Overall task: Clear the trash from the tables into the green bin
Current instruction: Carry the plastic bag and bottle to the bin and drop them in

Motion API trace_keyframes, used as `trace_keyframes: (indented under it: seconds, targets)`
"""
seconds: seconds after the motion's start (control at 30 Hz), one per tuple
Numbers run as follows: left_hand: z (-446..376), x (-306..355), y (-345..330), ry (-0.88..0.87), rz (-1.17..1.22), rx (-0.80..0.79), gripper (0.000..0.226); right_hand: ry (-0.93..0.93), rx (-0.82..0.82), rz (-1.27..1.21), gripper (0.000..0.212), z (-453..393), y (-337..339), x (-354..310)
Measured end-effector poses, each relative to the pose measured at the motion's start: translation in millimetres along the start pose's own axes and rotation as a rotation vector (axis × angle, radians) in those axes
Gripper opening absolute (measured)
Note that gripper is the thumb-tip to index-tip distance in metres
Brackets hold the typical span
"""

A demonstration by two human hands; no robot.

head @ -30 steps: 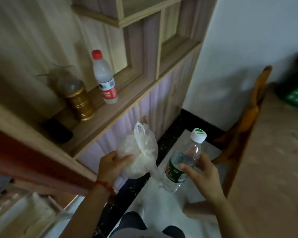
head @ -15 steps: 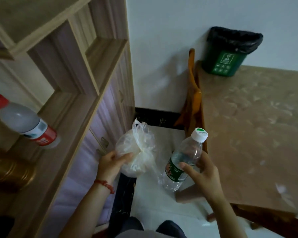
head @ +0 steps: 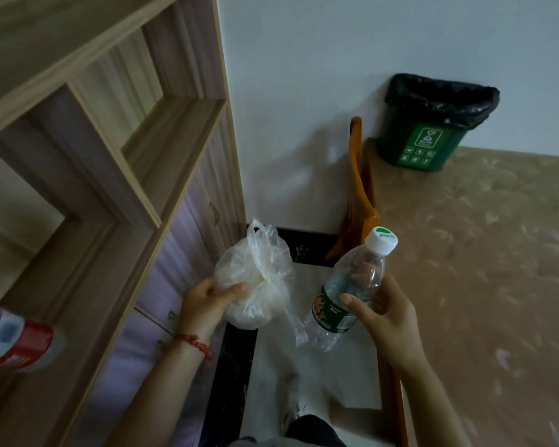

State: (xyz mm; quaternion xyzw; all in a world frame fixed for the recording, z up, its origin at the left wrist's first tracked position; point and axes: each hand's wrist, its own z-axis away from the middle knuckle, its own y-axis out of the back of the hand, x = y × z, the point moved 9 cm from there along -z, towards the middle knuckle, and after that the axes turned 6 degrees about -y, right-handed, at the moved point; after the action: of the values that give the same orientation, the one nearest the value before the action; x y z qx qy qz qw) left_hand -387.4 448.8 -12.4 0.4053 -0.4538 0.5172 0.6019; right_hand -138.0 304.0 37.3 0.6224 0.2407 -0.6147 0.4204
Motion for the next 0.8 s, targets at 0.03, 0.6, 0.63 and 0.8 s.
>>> trace_keyframes:
  seconds: [0.03,0.6,0.63,0.8]
  targets:
    - [-9.4,5.9,-6.8,-0.010,0.002,-0.001,0.015,0.010,-0.009,-0.002,0.055,-12.9,1.2,-4.9]
    - [-190.0,78.3,-86.8,-0.101,0.030,-0.051,0.015,0.021,0.034,-0.002,0.048,-193.4,0.7,-48.3]
    - [-204.3,80.2,-90.7,-0.096,0.034,-0.068,0.016,0.020,0.043,-0.003,0.047,-204.9,-2.3,-49.5]
    - [-276.3,96.9,-104.4,-0.089,0.036,-0.107,0.017,0.002,0.111,-0.002,0.048,-259.3,-16.5,-63.5]
